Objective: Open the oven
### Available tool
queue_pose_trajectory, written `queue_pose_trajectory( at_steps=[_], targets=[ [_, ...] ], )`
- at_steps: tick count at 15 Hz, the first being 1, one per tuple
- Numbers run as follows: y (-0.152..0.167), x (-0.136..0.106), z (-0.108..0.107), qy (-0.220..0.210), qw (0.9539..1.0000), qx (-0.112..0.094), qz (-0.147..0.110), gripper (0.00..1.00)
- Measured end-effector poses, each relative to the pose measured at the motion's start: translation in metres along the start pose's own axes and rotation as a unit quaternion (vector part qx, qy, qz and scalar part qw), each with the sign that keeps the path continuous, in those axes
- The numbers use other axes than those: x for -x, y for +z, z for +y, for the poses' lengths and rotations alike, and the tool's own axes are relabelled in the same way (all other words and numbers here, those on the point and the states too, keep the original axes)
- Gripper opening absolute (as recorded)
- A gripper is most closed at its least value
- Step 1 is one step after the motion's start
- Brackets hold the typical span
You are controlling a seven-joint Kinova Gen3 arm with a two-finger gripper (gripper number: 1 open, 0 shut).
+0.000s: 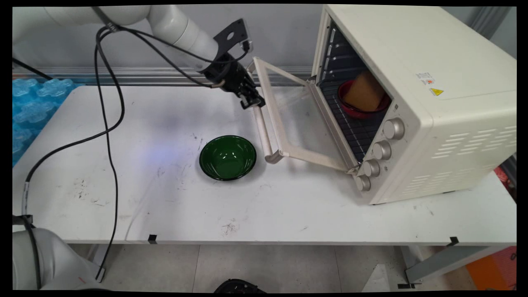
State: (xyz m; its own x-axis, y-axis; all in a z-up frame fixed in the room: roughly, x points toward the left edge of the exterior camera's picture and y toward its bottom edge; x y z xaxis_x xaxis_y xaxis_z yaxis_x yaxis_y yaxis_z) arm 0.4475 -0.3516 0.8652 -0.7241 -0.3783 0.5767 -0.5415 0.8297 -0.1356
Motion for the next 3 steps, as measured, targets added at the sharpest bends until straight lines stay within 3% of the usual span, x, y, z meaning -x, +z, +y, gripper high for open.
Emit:
queue_pose_trajectory(
  at_steps=[3],
  targets=[
    [-0.0027, 0.0125, 0.0028, 0.002, 1.0, -0.003, -0.007, 0.0]
  ],
)
